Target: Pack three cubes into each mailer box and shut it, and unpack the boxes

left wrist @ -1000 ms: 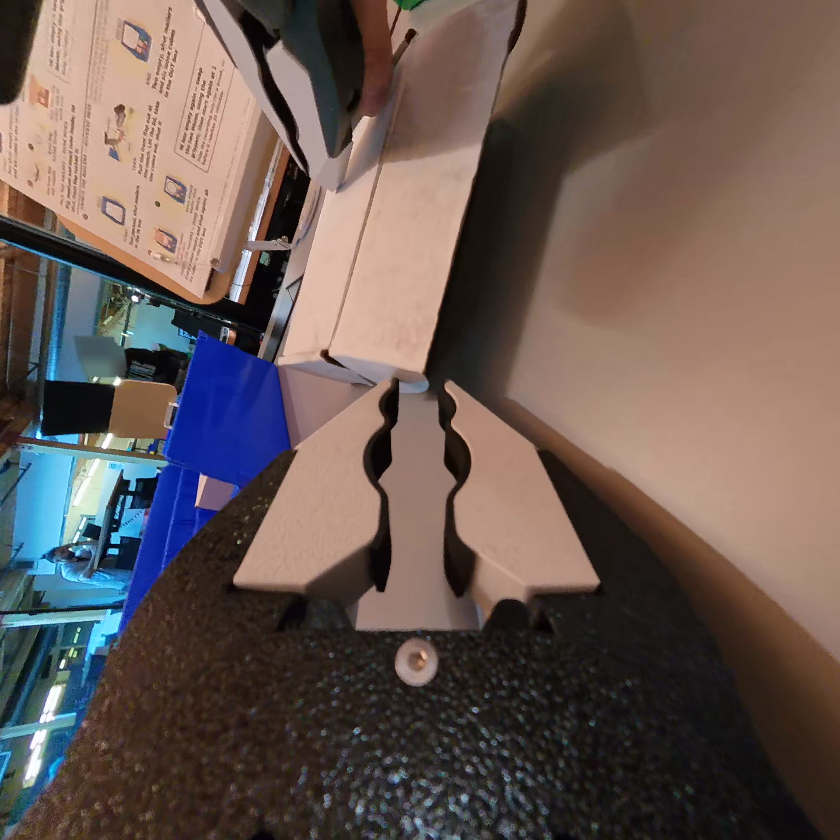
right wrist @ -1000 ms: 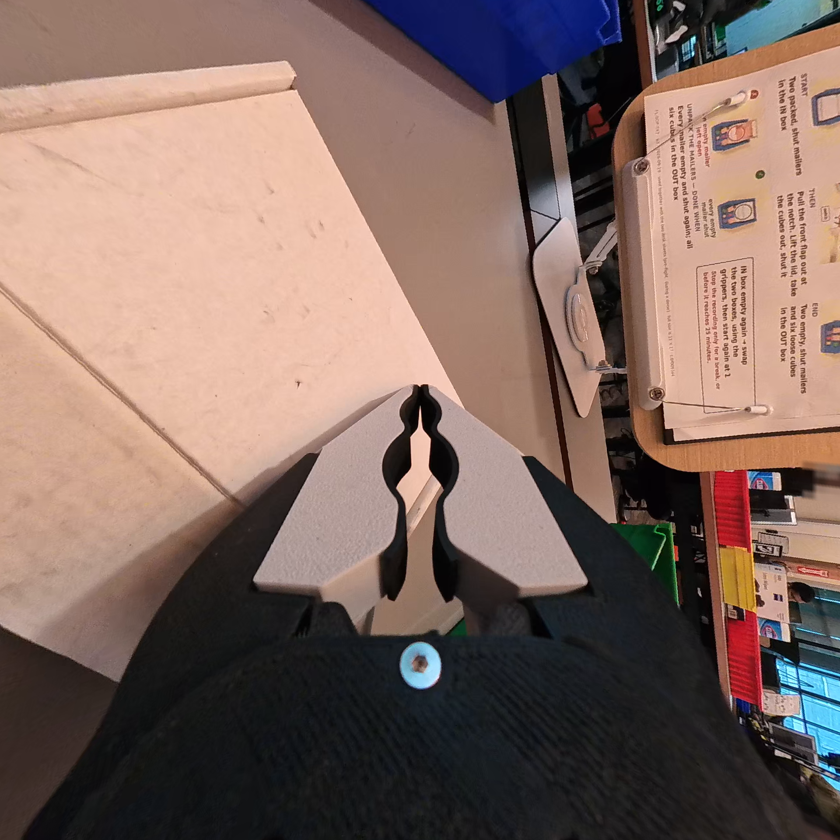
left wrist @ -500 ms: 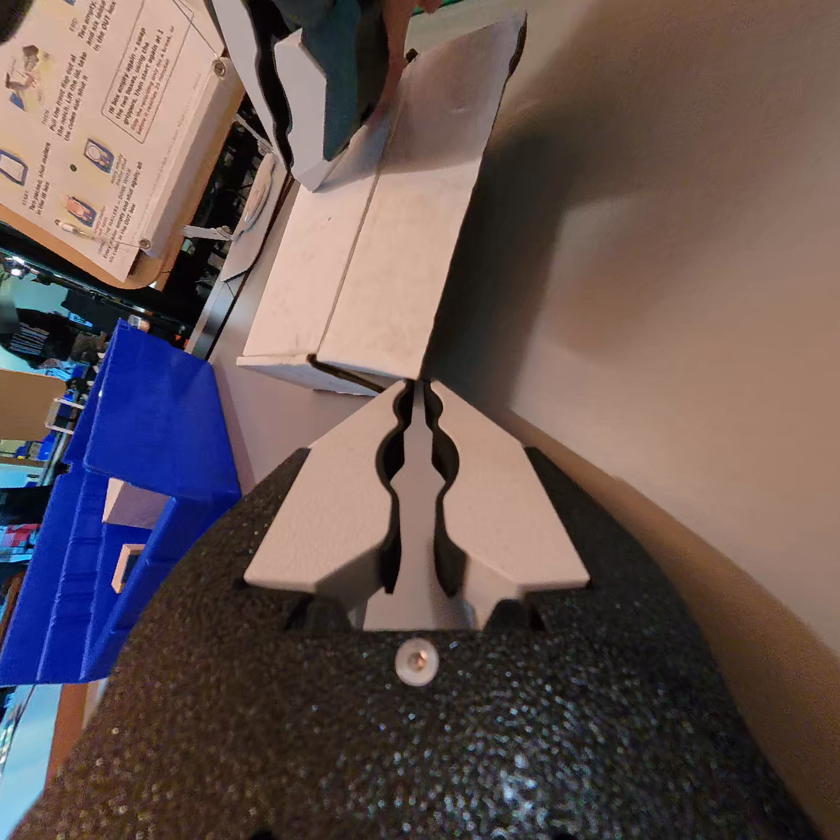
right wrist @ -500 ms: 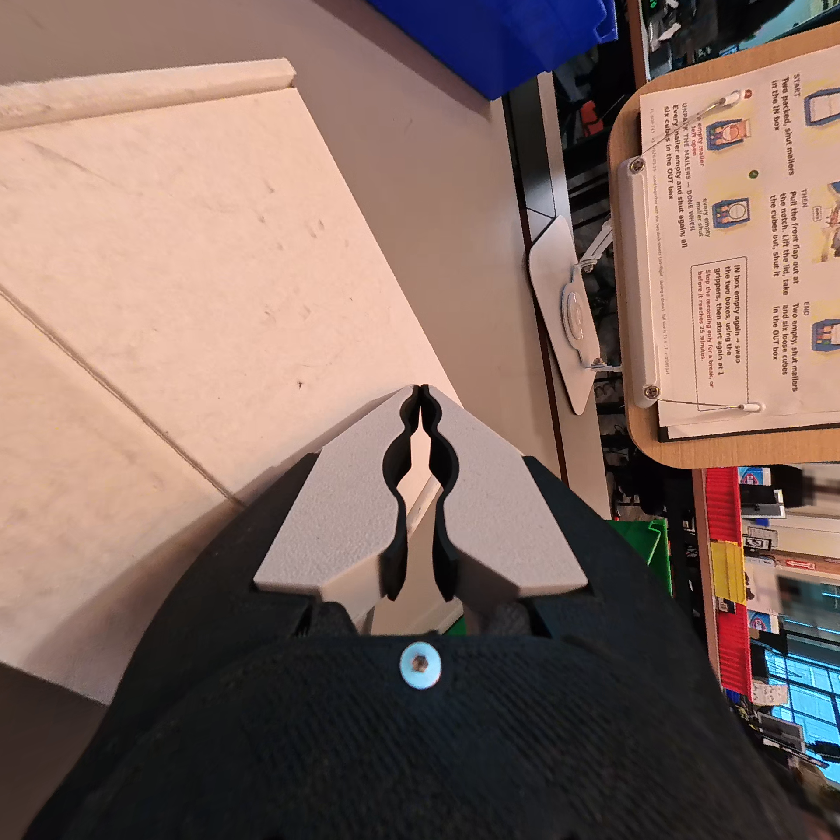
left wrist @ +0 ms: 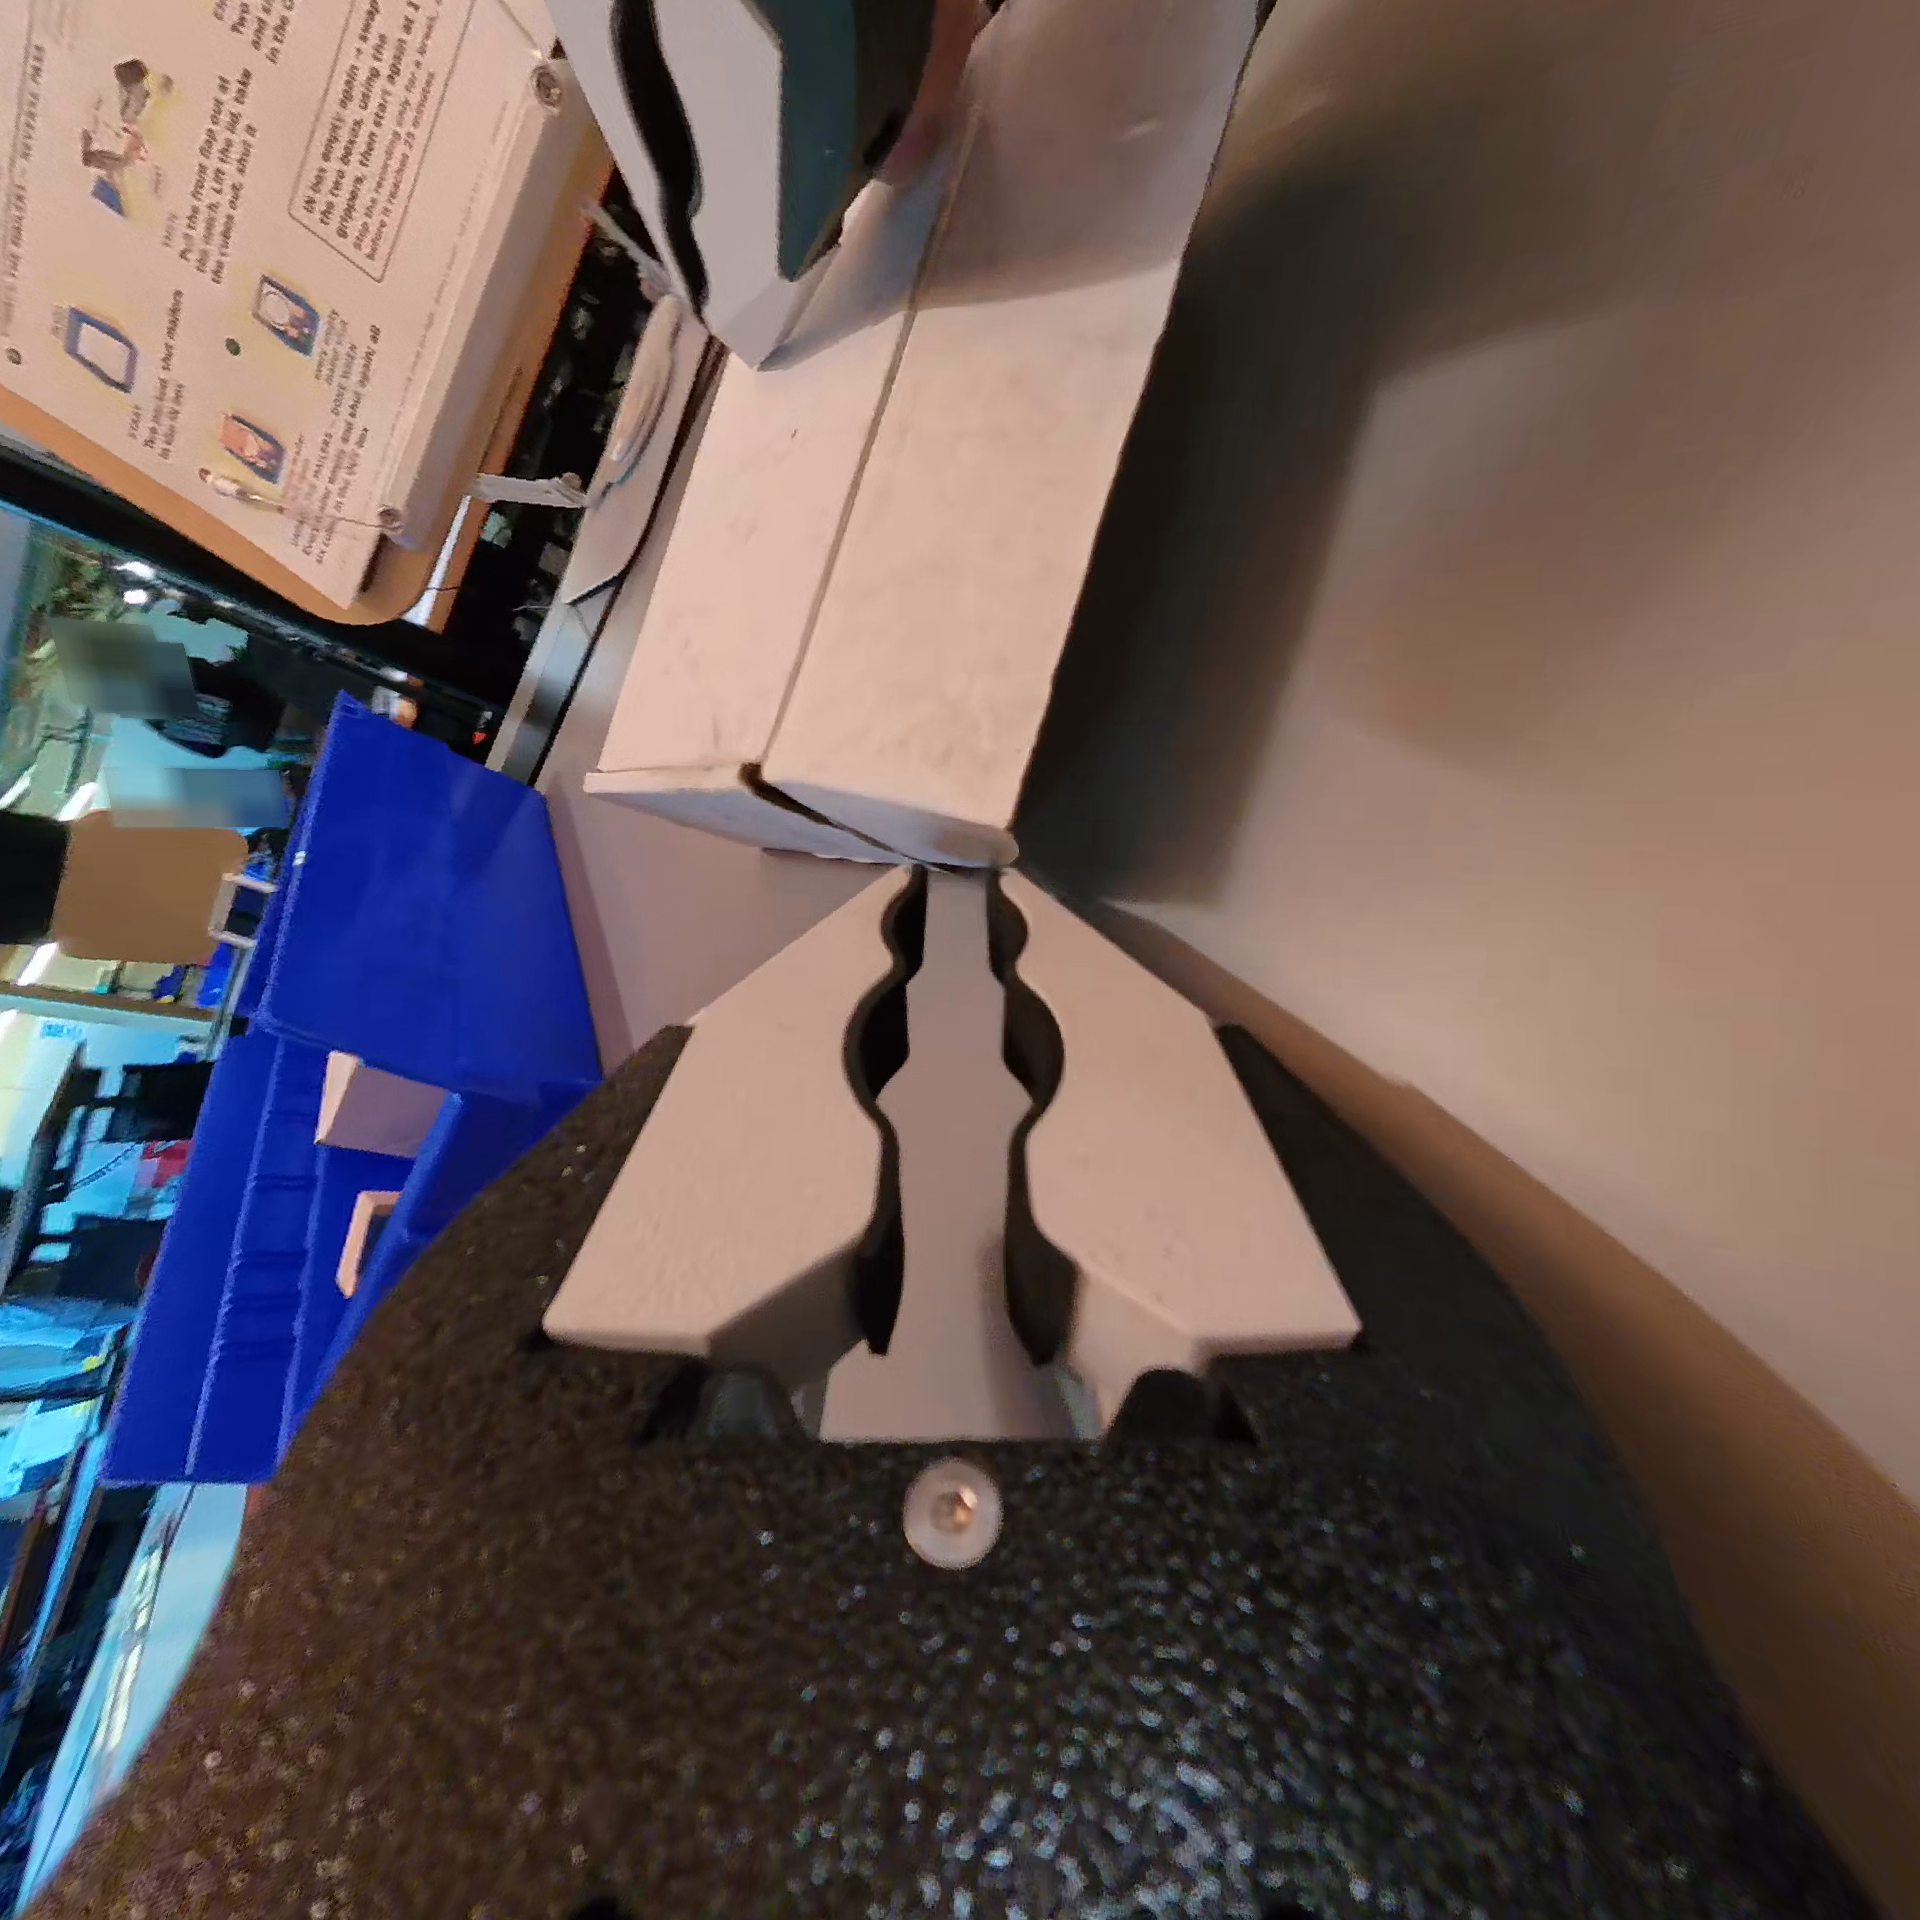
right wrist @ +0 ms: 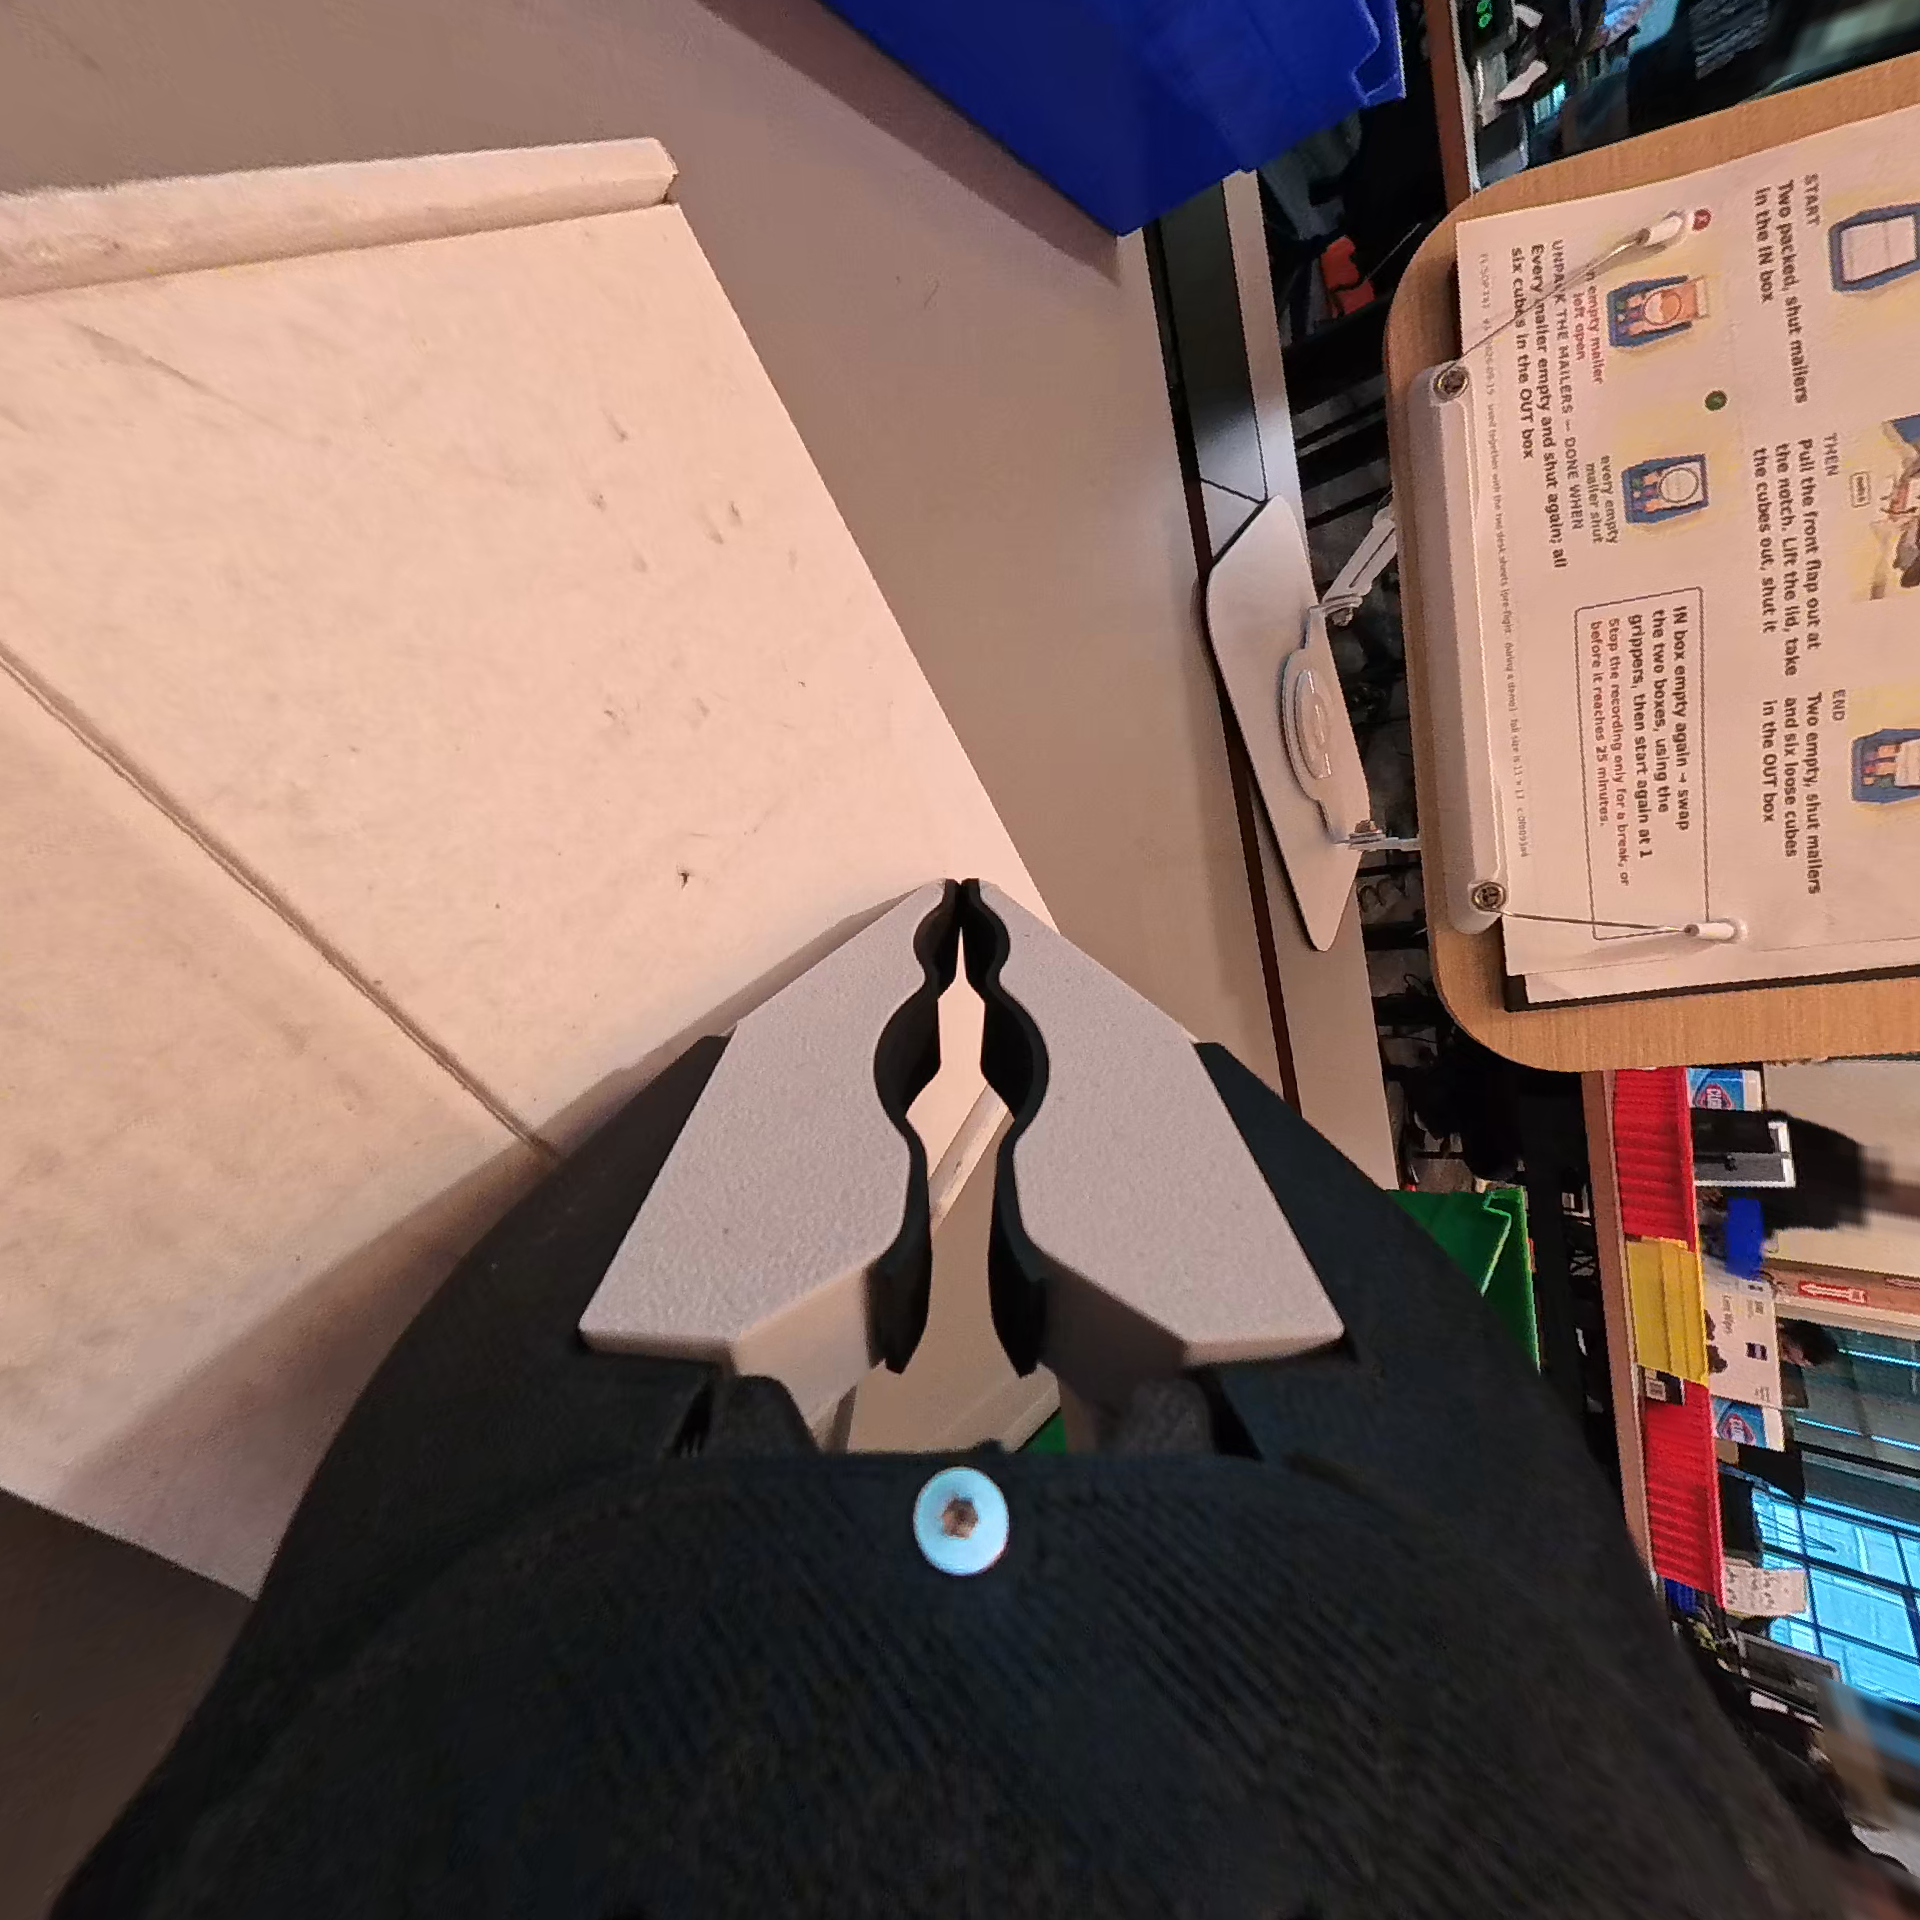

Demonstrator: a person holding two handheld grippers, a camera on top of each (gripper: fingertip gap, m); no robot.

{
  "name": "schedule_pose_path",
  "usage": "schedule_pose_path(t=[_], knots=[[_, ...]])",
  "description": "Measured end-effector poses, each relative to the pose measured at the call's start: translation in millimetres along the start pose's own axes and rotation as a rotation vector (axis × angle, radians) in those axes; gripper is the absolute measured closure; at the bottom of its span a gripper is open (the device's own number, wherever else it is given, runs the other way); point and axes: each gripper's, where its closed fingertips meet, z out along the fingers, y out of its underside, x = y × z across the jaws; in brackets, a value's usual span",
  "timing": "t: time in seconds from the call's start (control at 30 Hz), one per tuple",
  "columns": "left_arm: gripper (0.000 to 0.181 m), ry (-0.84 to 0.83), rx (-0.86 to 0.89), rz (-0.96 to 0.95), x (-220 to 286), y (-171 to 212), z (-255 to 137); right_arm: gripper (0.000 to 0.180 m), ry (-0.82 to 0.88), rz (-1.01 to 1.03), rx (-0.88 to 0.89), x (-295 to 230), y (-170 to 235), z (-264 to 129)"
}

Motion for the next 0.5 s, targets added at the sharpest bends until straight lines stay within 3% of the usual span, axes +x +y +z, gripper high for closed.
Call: schedule_pose_path(t=[0.13,0.23,0.37,0.5], knots=[[0.160,0.131,0.052,-0.054,5.5,-0.5,-5.5,0.180,-0.001,0.007,0.008,0.0,-0.2,-0.4],[0.150,0.309,0.126,-0.304,-0.9,-5.6,-13.9,0.180,-0.010,0.018,0.015,0.1,-0.3,-0.4],[0.140,0.582,0.178,-0.778,-5.1,-22.6,-22.4,0.180,-0.019,0.021,0.012,0.0,-0.4,0.0],[0.140,0.626,0.126,-0.923,3.6,-25.5,-15.5,0.180,-0.005,0.019,0.015,-0.1,-0.4,-0.5]])
